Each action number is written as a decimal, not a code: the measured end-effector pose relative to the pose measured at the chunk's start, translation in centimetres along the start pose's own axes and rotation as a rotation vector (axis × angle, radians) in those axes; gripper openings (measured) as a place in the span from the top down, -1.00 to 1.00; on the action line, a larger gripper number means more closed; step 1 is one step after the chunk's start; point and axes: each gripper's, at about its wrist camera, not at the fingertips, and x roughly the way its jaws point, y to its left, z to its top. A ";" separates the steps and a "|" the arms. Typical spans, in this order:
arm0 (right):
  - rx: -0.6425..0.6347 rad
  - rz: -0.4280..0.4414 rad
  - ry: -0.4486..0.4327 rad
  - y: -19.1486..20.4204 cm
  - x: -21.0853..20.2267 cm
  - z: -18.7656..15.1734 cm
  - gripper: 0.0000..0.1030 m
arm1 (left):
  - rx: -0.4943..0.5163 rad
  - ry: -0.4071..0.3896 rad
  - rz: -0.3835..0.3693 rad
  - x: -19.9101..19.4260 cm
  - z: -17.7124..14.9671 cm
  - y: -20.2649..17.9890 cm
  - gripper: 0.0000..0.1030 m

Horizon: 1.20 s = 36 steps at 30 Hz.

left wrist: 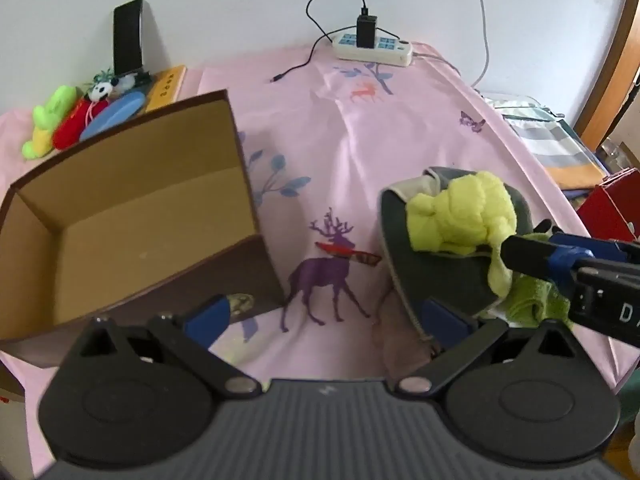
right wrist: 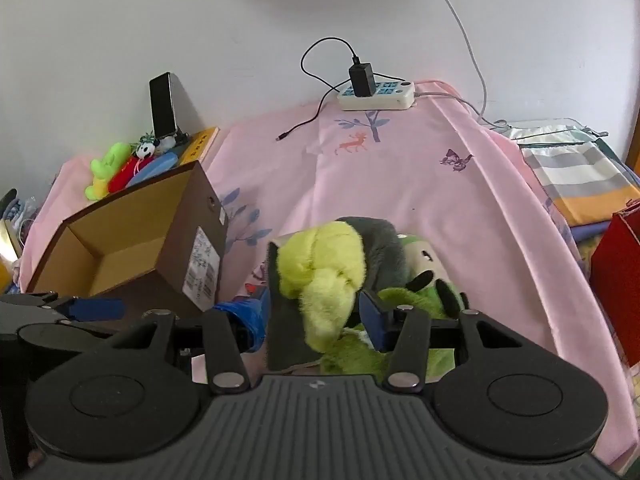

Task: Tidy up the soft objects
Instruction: 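Grasp the yellow-green towel from the pile with the right gripper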

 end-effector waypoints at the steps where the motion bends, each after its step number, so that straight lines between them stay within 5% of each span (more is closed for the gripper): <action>1: -0.004 0.003 0.003 -0.3 0.1 0.1 0.36 | -0.002 0.004 0.002 0.1 0.0 -0.3 -0.98; 19: -0.015 0.065 0.003 -4.1 0.8 0.9 0.43 | -0.024 0.012 0.017 1.4 0.8 -3.8 -0.98; 25: -0.019 0.097 -0.002 -4.5 1.2 1.1 0.49 | -0.072 -0.012 -0.072 1.4 0.7 -3.6 -0.94; 32: 0.027 0.152 0.000 -5.5 2.1 2.1 0.54 | -0.111 -0.072 -0.227 1.4 1.3 -3.6 -0.55; 36: 0.048 0.201 0.003 -5.8 3.1 3.0 0.58 | -0.088 -0.098 -0.254 2.5 1.9 -4.4 -0.32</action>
